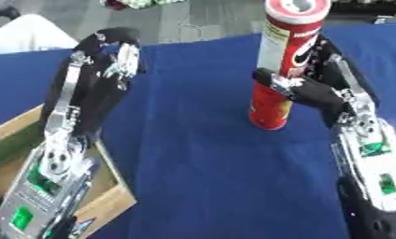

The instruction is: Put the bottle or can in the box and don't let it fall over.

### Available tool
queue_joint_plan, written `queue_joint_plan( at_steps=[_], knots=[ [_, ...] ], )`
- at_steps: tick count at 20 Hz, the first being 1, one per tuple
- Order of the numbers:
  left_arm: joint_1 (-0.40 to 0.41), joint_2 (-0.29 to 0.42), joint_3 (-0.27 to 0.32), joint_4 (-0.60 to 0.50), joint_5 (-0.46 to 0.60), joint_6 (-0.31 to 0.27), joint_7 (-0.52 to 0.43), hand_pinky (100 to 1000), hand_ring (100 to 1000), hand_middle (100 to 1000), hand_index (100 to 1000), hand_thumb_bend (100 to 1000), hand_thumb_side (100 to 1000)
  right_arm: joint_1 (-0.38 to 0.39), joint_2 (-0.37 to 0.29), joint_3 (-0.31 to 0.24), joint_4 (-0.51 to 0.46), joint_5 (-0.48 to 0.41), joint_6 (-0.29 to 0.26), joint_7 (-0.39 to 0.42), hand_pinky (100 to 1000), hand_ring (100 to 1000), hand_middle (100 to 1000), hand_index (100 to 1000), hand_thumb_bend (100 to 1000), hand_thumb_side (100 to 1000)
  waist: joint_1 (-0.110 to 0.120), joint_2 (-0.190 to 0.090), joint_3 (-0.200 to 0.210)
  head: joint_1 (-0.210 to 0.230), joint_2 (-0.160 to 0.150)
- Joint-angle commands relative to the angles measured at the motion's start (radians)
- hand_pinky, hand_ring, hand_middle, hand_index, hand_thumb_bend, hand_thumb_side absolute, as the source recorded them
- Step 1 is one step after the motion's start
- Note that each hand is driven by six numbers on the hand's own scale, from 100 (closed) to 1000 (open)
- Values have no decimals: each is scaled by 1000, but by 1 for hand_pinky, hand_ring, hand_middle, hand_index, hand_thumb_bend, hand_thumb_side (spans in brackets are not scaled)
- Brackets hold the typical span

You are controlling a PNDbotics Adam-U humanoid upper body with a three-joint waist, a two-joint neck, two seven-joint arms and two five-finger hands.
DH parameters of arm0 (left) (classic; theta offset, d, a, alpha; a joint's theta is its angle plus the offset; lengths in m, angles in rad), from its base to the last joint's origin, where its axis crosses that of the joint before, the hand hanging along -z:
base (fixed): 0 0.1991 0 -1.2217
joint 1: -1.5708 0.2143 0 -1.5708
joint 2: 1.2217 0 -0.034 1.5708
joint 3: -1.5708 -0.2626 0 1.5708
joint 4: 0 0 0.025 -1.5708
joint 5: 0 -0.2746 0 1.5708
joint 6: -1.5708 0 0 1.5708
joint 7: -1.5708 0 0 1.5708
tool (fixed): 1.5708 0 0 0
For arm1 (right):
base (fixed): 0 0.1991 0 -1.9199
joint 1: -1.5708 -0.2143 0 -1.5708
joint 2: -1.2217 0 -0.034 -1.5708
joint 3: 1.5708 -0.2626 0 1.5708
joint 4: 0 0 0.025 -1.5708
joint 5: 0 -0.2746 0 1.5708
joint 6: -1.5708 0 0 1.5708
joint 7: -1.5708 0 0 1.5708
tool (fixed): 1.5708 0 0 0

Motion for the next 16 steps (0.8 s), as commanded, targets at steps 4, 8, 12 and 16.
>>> queue_joint_plan(
  at_steps=[4, 8, 12, 16],
  knots=[
    [-25, -3, 23, 6, -6, -19, -7, 806, 528, 742, 699, 100, 513, -40, -10, -2, 21, 3, -8, 4, 1000, 1000, 1000, 1000, 754, 162, -3, -19, -3, -5, -17],
    [-28, -3, 30, 16, -5, -29, -14, 807, 528, 738, 697, 100, 513, -51, -9, -2, 34, -4, -7, 7, 1000, 1000, 1000, 1000, 749, 157, -3, -18, -5, -4, -18],
    [-31, -3, 38, 23, -5, -36, -17, 806, 528, 736, 694, 100, 515, -65, -8, -1, 47, -10, -7, 9, 1000, 1000, 1000, 1000, 746, 154, -2, -16, -5, -5, -20],
    [-36, -4, 45, 36, -6, -42, -23, 807, 528, 735, 692, 100, 513, -78, -10, 0, 64, -14, -11, 16, 1000, 1000, 1000, 1000, 732, 140, -3, -15, -5, -5, -21]
  ],
)
